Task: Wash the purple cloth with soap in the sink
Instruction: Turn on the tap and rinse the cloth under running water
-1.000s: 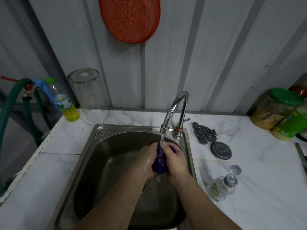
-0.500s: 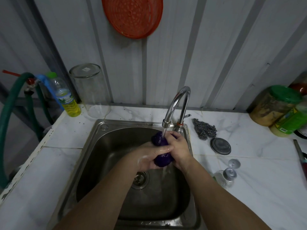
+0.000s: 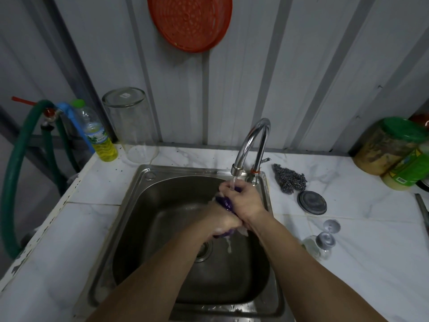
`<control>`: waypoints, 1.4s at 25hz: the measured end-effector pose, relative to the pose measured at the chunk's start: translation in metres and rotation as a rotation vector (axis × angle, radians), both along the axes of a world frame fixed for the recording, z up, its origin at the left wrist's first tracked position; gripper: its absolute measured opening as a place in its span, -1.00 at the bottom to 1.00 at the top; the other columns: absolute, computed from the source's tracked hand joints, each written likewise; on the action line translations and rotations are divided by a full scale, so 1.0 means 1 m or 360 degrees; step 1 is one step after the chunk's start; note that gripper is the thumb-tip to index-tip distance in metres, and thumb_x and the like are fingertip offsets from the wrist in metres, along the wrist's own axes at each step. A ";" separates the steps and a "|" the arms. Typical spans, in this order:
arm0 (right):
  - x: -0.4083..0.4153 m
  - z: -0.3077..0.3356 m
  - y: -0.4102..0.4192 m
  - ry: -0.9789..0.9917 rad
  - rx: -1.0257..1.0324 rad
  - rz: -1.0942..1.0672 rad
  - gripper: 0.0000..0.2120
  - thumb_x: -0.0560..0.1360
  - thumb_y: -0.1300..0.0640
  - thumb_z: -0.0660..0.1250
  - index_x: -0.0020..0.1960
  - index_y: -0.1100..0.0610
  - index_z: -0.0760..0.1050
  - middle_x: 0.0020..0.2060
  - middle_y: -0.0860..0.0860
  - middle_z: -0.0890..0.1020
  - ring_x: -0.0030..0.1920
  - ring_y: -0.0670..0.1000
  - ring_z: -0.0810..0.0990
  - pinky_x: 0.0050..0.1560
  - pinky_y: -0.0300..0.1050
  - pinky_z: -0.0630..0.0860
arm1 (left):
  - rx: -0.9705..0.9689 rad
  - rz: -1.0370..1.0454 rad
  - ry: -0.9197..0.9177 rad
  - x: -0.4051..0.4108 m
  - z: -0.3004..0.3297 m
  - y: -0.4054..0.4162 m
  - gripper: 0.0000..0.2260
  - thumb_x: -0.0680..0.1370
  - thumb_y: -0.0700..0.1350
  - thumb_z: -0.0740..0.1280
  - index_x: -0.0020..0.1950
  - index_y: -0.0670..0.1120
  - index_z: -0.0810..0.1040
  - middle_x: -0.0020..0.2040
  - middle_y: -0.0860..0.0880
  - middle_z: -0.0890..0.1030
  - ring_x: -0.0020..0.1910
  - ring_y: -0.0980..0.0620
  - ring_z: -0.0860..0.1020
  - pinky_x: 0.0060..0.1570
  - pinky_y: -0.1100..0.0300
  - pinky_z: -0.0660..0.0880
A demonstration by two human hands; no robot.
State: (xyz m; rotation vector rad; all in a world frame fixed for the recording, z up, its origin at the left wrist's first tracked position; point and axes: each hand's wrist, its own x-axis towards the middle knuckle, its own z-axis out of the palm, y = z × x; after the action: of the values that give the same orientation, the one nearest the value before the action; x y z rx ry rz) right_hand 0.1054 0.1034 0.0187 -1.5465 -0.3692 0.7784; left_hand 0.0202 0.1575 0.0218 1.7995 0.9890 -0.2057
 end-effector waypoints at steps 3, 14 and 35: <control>-0.002 -0.004 0.008 -0.0102 -0.0320 -0.0094 -0.92 0.55 0.12 0.42 -0.13 0.03 0.63 -0.13 0.07 0.72 -0.07 0.05 0.69 0.00 -0.04 0.62 | 0.0567 -0.0169 0.0148 0.005 -0.009 -0.002 -0.72 0.51 -0.07 0.43 0.18 -0.13 0.57 -0.04 -0.11 0.68 -0.06 -0.10 0.67 -0.05 0.06 0.57; -0.019 -0.006 -0.018 0.0380 0.0308 -0.0330 -0.61 0.38 -0.17 0.53 0.11 0.00 0.62 -0.02 0.04 0.75 0.01 0.09 0.74 0.02 0.04 0.68 | -0.1134 0.0853 -0.0819 0.010 0.018 0.017 -0.54 0.45 0.17 0.50 0.23 -0.08 0.63 0.15 -0.17 0.71 0.10 -0.22 0.69 -0.01 -0.17 0.67; -0.008 0.008 0.005 0.0404 0.0143 -0.0528 -0.85 0.55 0.14 0.36 0.08 0.14 0.63 0.00 0.21 0.70 -0.03 0.17 0.68 0.09 0.14 0.63 | -0.1259 0.0880 -0.0892 0.007 0.007 0.006 -0.61 0.47 0.15 0.50 0.22 0.00 0.66 0.12 -0.14 0.73 0.09 -0.17 0.71 -0.09 -0.14 0.69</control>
State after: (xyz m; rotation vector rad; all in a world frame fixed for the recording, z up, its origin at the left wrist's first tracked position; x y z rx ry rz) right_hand 0.0977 0.1087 0.0266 -1.3595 0.0402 0.6755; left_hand 0.0277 0.1639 0.0286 0.7528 0.7936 0.2251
